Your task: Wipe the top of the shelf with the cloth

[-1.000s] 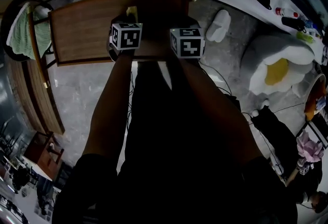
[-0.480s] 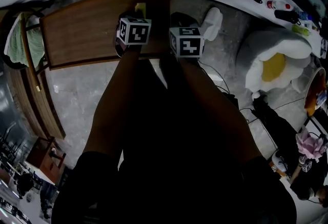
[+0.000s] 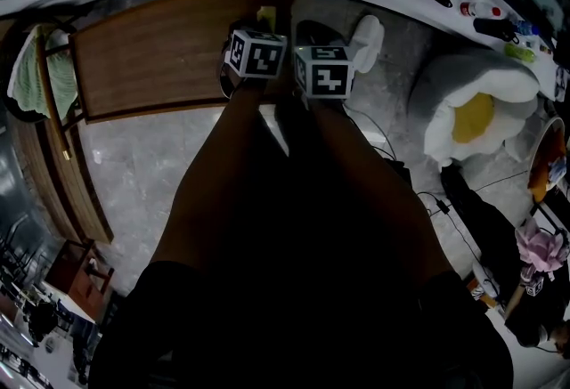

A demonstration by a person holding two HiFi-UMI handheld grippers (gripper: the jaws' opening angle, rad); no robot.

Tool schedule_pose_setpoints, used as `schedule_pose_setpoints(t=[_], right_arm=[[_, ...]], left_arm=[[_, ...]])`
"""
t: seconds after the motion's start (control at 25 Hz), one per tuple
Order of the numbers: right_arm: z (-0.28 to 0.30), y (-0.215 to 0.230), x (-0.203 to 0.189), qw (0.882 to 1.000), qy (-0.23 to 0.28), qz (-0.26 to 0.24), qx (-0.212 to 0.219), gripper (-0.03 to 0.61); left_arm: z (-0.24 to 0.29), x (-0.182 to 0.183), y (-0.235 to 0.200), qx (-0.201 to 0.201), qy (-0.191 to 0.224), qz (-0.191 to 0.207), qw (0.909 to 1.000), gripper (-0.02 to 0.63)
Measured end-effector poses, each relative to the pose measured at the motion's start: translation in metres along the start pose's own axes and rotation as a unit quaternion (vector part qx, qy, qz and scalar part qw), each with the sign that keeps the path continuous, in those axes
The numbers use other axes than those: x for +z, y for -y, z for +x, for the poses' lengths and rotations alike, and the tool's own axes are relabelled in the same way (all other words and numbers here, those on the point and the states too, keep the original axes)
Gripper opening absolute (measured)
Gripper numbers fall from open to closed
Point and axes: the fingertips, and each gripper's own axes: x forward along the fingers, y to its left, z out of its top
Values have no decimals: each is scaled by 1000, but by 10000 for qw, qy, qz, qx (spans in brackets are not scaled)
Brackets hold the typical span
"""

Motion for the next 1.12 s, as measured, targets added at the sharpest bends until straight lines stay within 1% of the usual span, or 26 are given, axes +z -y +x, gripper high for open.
schedule_pose_setpoints(t=[0.08, 0.2, 0.32, 0.36, 0.44, 0.52, 0.6, 0.68, 0.76, 0.88, 0.92, 1.0, 1.12], right_arm=[[0, 1, 1, 10000, -14, 37, -26, 26], [0, 3, 4, 9998, -8, 195, -75, 26], [-1, 1, 7, 9997, 19, 183, -174, 26], [-1, -2, 10, 9996, 54, 165, -203, 27], [0, -9, 16, 9995, 116, 134, -248, 26], [3, -23, 22, 9996, 148, 56, -233, 26], [8, -44, 26, 9998, 148, -49, -150, 26], [16, -71, 27, 9998, 103, -177, -27, 26], [27, -108, 29, 9990, 82, -409, 142, 26], [44, -178, 32, 9962, 107, -675, 540, 26], [49, -202, 32, 9948, 102, -739, 686, 26], [59, -247, 31, 9913, 86, -914, 947, 26], [70, -306, 25, 9854, 69, -1150, 1253, 26]], left_arm=[[2, 2, 8, -98, 25, 23, 9999, 28], [3, 9, 24, -350, 86, -13, 9993, 28], [1, 9, 26, -587, 107, 36, 9982, 28], [1, 8, 25, -715, 129, -31, 9974, 28], [-3, 9, 17, -964, 277, -355, 9943, 29], [-14, 6, -1, -1026, 466, -638, 9916, 29], [-28, -6, -27, -1015, 513, -727, 9908, 29], [-42, -25, -60, -968, 466, -823, 9908, 29], [-58, -48, -100, -817, 438, -913, 9915, 29], [-83, -90, -169, -370, 366, -883, 9947, 29], [-91, -106, -193, -209, 333, -955, 9947, 29], [-107, -136, -240, 80, 289, -1253, 9917, 29], [-130, -175, -303, 456, 250, -1657, 9848, 29]])
